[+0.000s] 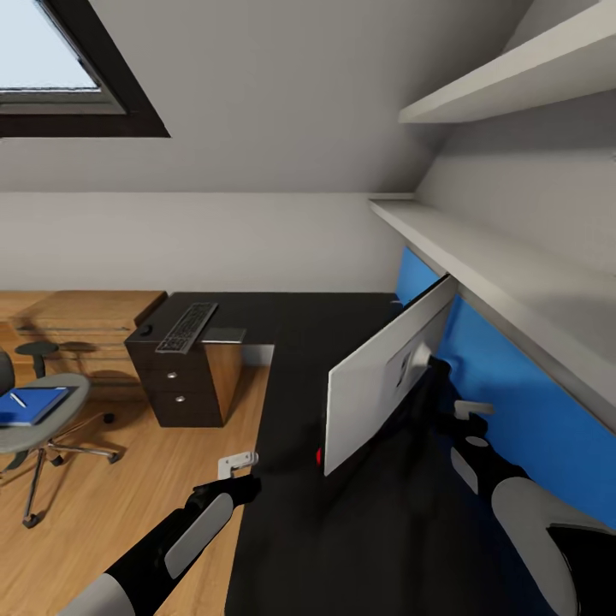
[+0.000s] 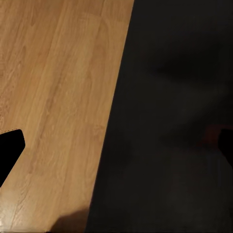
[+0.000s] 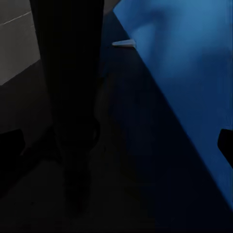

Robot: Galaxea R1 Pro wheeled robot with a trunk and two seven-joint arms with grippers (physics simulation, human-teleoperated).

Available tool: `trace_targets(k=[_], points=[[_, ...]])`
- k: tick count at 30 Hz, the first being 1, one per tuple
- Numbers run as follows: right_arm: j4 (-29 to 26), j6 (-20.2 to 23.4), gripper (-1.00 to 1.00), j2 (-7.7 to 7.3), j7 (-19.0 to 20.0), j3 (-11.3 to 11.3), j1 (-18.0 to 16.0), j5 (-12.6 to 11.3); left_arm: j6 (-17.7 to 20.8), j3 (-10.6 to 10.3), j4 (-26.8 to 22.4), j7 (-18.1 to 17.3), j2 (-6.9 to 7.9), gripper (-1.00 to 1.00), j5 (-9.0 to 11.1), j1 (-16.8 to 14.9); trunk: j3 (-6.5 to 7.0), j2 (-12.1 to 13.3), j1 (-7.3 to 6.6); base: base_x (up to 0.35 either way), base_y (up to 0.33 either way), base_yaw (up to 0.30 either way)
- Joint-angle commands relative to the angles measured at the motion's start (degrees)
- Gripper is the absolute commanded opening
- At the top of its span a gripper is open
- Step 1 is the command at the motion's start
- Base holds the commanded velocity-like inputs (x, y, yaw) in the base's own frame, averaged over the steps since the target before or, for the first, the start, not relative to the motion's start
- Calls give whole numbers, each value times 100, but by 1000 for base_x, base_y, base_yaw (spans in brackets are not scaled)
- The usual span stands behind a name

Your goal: In the bedroom, organize the workspace by keeping the computer under the desk, ensuring the monitor is on the desk, placing the keyboard on the desk next to the monitor, placing the mouse on the desk next to the keyboard, moving the folder from the swivel chair onto the desk next to the mouse, stacking the notebook on top of the folder with the pen on top of the notebook, and positioning the swivel chair next to the desk.

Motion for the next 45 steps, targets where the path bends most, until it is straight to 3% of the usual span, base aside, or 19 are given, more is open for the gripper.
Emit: trace_targets(k=[1,7,11,14,16,18,19,22,27,36,39,41,45], points=[[5,-30,100,4,5,-29,-6,-7,5,-21,-10,44,6,100,38,-9,-13,-14,1,-288,32,0],[-205,-42,100,15,-14,-40,-5,-32,5,-14,-10,34,6,100,45,-5,-13,-14,1,-293,137,0],[-863,113,100,52,-19,-44,99,-50,4,-13,-10,34,6,100,45,-5,-13,-14,1,-283,202,0],[-1866,681,100,160,-28,-53,530,-47,0,-13,-10,41,6,100,38,-5,-13,-14,1,-280,212,0],[-3251,1534,100,250,-55,-54,1188,-49,-5,-13,-10,41,6,100,27,-7,-13,-14,1,-276,219,0],[-4106,2058,100,325,-114,-48,1650,-54,-9,-17,-10,44,6,100,19,-7,-13,-14,1,-272,224,0],[-4593,2350,100,477,-231,-47,1937,-47,-10,-19,-10,46,6,100,15,-8,-13,-14,1,-266,231,0],[-4953,2528,100,748,-455,-52,2153,-28,-12,-21,-10,51,6,100,10,-9,-13,-14,1,-252,244,0],[-5705,2428,100,926,-621,-36,2534,-22,-12,-42,-3,50,6,100,21,-6,-13,-14,1,-180,285,0],[-5955,2148,100,952,-692,133,2752,27,-12,-249,2,47,6,100,27,-8,-13,-14,1,35,310,0],[-6085,1863,100,953,-834,340,2891,134,-12,-263,53,44,5,100,29,-8,-13,-14,1,87,131,0],[-6137,1605,100,953,-1151,611,2987,231,-12,-271,120,41,0,100,20,-9,-13,-14,1,24,37,0],[-6139,1356,100,947,-1578,917,3023,284,-12,-275,151,41,-7,100,16,-6,-13,-14,1,60,50,0]])
